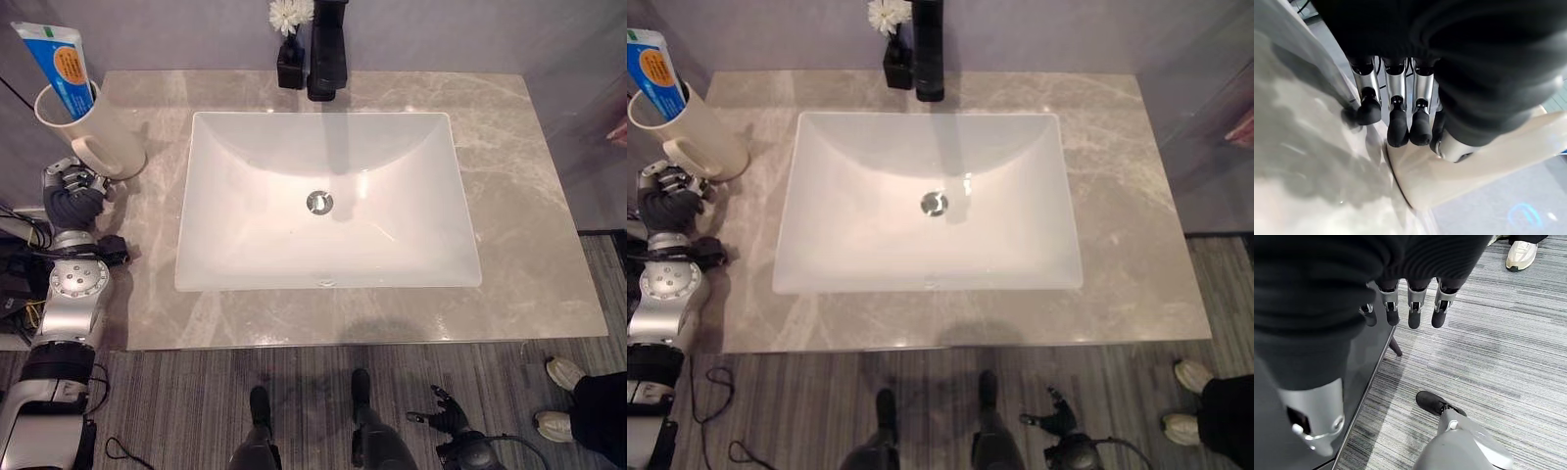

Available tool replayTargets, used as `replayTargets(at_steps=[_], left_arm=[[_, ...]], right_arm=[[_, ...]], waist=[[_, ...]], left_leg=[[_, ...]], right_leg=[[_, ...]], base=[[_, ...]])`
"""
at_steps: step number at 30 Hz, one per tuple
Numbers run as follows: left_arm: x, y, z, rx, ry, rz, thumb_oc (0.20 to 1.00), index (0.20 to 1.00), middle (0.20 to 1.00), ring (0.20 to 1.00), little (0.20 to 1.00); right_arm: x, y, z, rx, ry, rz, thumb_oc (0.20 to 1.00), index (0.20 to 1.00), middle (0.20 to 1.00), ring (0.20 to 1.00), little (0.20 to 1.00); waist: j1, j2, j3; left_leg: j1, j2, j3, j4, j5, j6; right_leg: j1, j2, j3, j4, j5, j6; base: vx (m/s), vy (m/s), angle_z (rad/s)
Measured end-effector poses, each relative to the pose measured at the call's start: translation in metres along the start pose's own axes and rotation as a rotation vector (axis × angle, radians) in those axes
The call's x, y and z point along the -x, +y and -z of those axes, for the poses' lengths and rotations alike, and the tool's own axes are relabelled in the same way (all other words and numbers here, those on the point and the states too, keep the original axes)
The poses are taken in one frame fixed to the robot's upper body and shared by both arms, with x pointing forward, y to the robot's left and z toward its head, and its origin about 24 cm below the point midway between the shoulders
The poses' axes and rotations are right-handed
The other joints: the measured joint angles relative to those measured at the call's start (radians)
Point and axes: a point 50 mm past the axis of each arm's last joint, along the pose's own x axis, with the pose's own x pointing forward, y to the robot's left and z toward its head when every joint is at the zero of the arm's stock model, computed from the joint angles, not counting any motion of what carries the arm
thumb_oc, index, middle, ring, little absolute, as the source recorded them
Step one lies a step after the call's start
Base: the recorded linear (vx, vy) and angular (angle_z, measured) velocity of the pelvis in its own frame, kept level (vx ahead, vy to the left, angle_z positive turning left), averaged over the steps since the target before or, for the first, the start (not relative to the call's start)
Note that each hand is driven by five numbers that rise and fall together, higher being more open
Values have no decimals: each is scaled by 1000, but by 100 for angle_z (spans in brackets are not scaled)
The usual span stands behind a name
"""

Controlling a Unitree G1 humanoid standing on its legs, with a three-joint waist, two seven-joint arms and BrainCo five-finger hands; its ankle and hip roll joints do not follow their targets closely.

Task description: Put brush and paste in cup on sink, flatten towel.

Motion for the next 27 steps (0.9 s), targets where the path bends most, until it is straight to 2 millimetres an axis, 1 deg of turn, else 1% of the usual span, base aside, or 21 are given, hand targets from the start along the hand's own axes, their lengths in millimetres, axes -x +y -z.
replayTargets(at_steps=[1, 4, 7, 14, 17, 21, 22, 27], left_arm=[[-6, 1, -2, -5, -1, -19, 200, 200, 200, 200, 200], [-11, 0, -4, -19, -2, -24, 200, 200, 200, 200, 200], [-18, 6, -6, -44, 2, -44, 200, 200, 200, 200, 200], [-29, -1, -13, -56, -8, -36, 200, 200, 200, 200, 200], [-32, -1, -15, -56, -6, -40, 200, 200, 200, 200, 200], [-37, -2, -22, -45, -21, -50, 200, 200, 200, 200, 200], [-38, -6, -24, -53, -26, -35, 200, 200, 200, 200, 200], [-45, -10, -25, -66, -11, -40, 200, 200, 200, 200, 200]], right_arm=[[0, 0, 0, 0, -1, -2, 1000, 1000, 1000, 1000, 1000], [0, 1, 0, 0, -1, -2, 1000, 1000, 1000, 1000, 1000], [-1, 1, -3, 4, -8, -4, 1000, 1000, 1000, 1000, 1000], [-3, 3, -8, 18, -28, -17, 1000, 1000, 1000, 1000, 1000], [-3, 5, -11, 27, -38, -26, 1000, 1000, 1000, 1000, 1000], [-4, 6, -16, 26, -58, -29, 1000, 1000, 1000, 1000, 1000], [-4, 6, -17, 25, -65, -30, 1000, 1000, 1000, 1000, 1000], [-4, 6, -17, 25, -68, -31, 1000, 1000, 1000, 1000, 1000]], waist=[[-3, -4, 2], [-7, -5, 3], [-9, -6, 6], [-18, -3, 18], [-20, -3, 18], [-26, -3, 18], [-31, -3, 18], [-38, -4, 18]], left_leg=[[0, 0, 0, 0, 0, 0], [-2, 0, 2, 0, 0, 0], [-4, 1, 19, 0, 0, -1], [-4, 3, 22, 0, 0, -1], [-6, 3, 23, 0, 0, -1], [-19, 4, 26, 0, 1, -2], [-18, 3, 26, 0, 1, -2], [-17, 5, 29, 0, 2, -3]], right_leg=[[0, 0, 0, 0, 0, 0], [-3, 0, 2, 0, 0, 0], [-16, 2, 15, 0, 5, -1], [-17, 3, 17, 0, 5, -2], [-21, 4, 19, 0, 6, -2], [-35, 5, 22, 0, 10, -3], [-34, 5, 22, 0, 11, -4], [-36, 7, 31, 0, 13, -5]], base=[[0, 0, 0], [-3, 2, -2], [-3, 2, -12], [0, 1, -1], [0, 0, 0], [0, 0, 0], [0, 0, 0], [-2, -1, -2]])
